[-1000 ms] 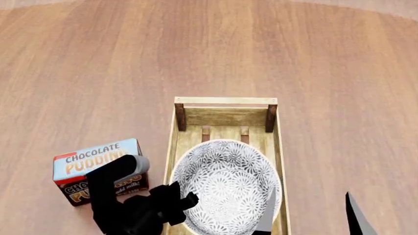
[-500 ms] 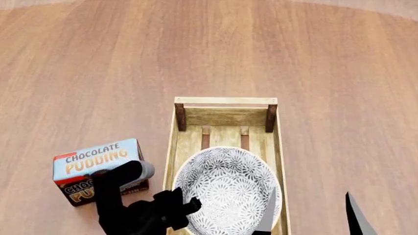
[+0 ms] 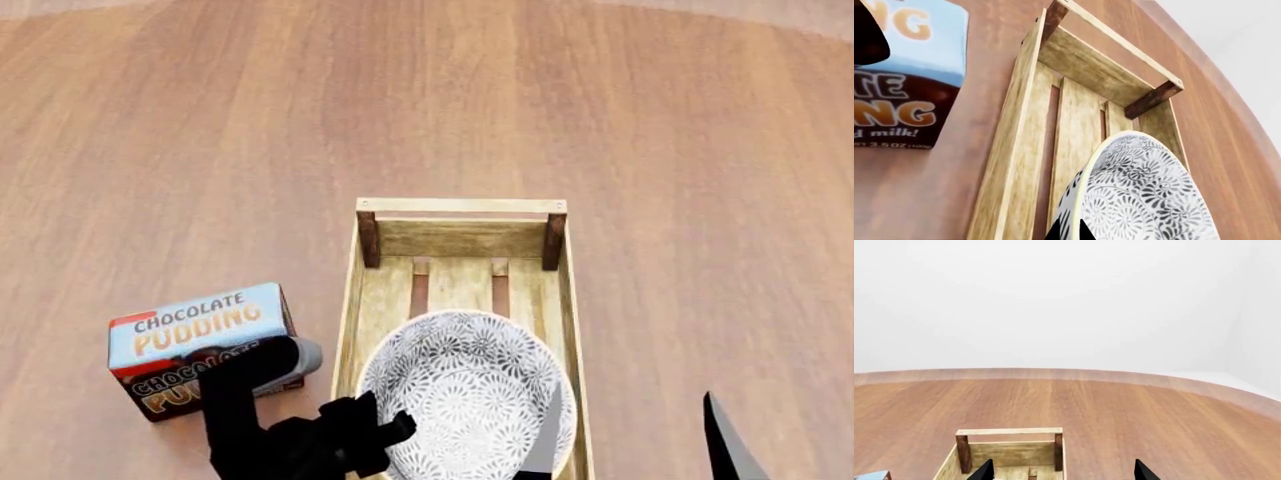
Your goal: Pick up the bowl on the left and put it in the tray.
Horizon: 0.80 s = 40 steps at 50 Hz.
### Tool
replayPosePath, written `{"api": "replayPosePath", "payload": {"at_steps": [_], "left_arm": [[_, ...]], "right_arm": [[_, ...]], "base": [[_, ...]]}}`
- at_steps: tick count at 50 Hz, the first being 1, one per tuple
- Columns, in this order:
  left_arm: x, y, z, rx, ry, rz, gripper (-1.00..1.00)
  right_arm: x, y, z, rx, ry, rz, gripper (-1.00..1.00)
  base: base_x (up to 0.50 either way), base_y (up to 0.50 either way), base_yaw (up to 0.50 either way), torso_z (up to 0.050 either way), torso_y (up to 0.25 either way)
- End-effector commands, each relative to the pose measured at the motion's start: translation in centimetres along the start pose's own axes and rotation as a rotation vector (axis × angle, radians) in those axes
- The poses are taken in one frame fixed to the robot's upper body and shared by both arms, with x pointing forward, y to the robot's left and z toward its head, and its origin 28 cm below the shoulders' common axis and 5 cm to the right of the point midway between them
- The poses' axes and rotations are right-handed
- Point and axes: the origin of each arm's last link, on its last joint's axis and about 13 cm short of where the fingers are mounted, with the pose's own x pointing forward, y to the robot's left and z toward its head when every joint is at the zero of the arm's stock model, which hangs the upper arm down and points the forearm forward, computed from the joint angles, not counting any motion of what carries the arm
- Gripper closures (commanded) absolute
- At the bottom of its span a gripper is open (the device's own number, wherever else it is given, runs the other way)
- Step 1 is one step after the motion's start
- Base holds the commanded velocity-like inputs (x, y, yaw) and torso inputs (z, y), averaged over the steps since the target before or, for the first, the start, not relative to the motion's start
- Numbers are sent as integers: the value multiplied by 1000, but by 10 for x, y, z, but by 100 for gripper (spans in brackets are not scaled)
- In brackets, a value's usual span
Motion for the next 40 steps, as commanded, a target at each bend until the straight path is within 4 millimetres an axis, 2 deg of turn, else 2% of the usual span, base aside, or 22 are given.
{"api": "replayPosePath", "payload": {"at_steps": [1,40], "left_arm": [[3,-8,-1,-44,12,-71,100],[10,-3,-7,-34,23,-56,100]], "right_arm": [[2,0,0,2,-18,5,-100],[2,0,-1,0,-18,5,-100]], "base": [[0,0,0,0,0],[0,0,0,0,0]]}}
